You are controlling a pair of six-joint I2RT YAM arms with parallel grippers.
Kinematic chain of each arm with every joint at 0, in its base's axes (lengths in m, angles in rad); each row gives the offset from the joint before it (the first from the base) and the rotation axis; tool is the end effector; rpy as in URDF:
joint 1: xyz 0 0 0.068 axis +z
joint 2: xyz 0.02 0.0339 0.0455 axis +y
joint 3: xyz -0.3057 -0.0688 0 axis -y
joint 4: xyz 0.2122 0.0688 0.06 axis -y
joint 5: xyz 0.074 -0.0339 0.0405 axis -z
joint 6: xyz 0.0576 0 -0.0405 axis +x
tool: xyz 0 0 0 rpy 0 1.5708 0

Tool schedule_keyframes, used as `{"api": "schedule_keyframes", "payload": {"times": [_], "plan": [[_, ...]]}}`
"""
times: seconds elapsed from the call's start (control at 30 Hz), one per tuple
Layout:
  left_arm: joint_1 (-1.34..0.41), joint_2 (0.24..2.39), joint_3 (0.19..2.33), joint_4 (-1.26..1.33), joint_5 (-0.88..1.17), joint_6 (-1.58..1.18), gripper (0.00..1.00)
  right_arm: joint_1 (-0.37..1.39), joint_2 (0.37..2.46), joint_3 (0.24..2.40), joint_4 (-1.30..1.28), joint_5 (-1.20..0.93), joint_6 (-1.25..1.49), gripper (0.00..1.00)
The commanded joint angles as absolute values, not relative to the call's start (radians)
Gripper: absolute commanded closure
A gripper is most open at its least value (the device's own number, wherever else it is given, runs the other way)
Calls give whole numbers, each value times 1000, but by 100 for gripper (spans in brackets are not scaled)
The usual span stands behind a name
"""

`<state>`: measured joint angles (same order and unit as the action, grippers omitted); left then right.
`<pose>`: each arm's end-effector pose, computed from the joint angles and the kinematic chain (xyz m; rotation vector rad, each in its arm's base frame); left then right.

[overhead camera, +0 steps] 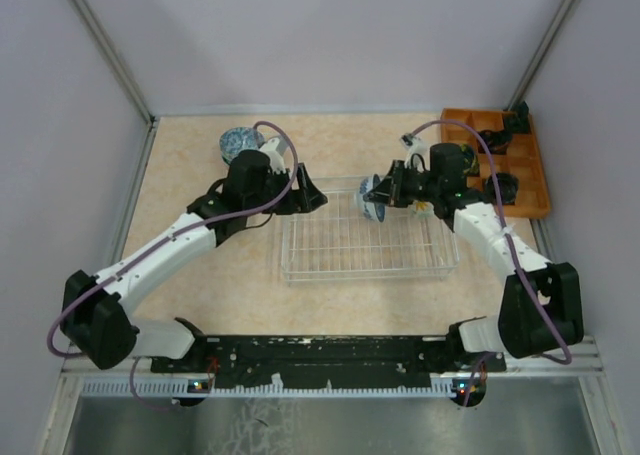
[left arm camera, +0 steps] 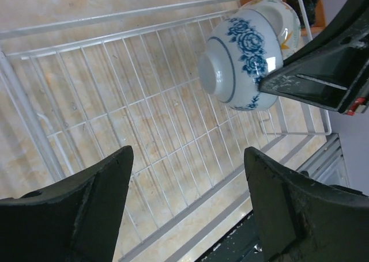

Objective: Load the bowls into the dish rack
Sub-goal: Turn the bowl upside down on the dish rack.

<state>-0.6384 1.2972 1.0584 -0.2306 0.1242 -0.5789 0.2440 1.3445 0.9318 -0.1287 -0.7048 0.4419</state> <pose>0.2164 -0.1695 0.3566 0.1462 2.1500 -0.8659 0.2538 0.1017 0.3205 -0.2307 2.1659 1.1441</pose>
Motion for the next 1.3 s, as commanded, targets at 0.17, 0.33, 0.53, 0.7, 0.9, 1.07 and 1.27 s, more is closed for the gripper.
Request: {"api": "schedule_keyframes", "payload": {"times": [0.17,0.33,0.53,0.7,0.9,1.07,1.27], "plan": [[-670,1464,1150,-133,95,-570,23,157,1344,889,49,-856,474,100],[-687,1557,1193,-103,98,-574,32,138,1358,863,104,-864,495,100],[-696,1648,1231,-93,104,-582,44,138,1371,839,144,-853,493,100],[-698,1699,1237,-74,113,-586,52,138,1391,830,160,-844,484,100],[-705,1733,1248,-70,122,-589,55,137,1419,828,163,-833,470,100],[-710,1763,1259,-61,131,-591,55,138,1440,822,171,-827,462,100],[-721,1819,1298,-64,136,-594,56,138,1459,826,168,-818,453,100]]}}
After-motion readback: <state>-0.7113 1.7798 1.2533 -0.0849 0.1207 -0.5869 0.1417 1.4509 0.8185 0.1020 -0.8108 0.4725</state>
